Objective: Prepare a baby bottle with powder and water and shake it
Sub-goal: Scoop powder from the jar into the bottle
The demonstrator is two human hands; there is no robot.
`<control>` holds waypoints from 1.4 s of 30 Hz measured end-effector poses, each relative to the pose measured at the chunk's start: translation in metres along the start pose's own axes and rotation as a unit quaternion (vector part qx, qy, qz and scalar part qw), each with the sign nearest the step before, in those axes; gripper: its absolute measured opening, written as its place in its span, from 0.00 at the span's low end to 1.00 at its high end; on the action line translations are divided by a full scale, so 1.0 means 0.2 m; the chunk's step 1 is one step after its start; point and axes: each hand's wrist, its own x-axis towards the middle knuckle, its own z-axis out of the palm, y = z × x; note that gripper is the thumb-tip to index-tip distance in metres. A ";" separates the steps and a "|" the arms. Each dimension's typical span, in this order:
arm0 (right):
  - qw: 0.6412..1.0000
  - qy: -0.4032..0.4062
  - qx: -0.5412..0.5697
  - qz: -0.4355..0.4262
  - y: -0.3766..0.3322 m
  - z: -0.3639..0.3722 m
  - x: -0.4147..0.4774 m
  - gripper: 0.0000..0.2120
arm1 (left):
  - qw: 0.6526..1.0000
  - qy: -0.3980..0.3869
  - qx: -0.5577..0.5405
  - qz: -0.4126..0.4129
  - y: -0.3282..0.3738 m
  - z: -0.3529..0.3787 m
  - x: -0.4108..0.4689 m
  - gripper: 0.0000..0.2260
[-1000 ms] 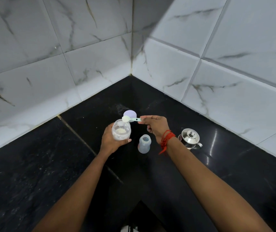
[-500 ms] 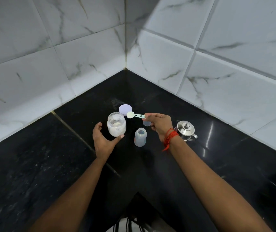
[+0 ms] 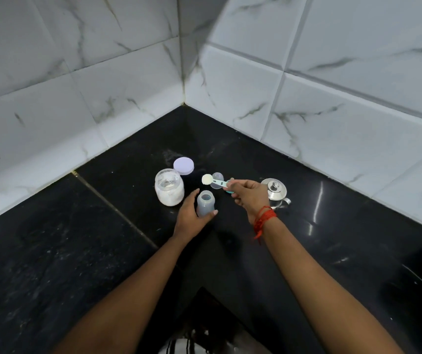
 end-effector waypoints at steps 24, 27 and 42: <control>0.986 0.026 -0.070 -0.148 0.04 -0.08 -0.13 0.05 | 0.996 0.002 -0.054 0.065 0.22 -0.17 0.02 0.28; 0.977 0.036 -0.104 -0.181 0.04 -0.09 -0.14 0.04 | 0.997 0.004 -0.051 0.065 0.22 -0.15 0.03 0.30; 0.816 0.037 -0.435 -0.379 0.00 -0.12 -0.17 0.04 | 0.996 -0.003 -0.057 0.067 0.19 -0.14 0.04 0.30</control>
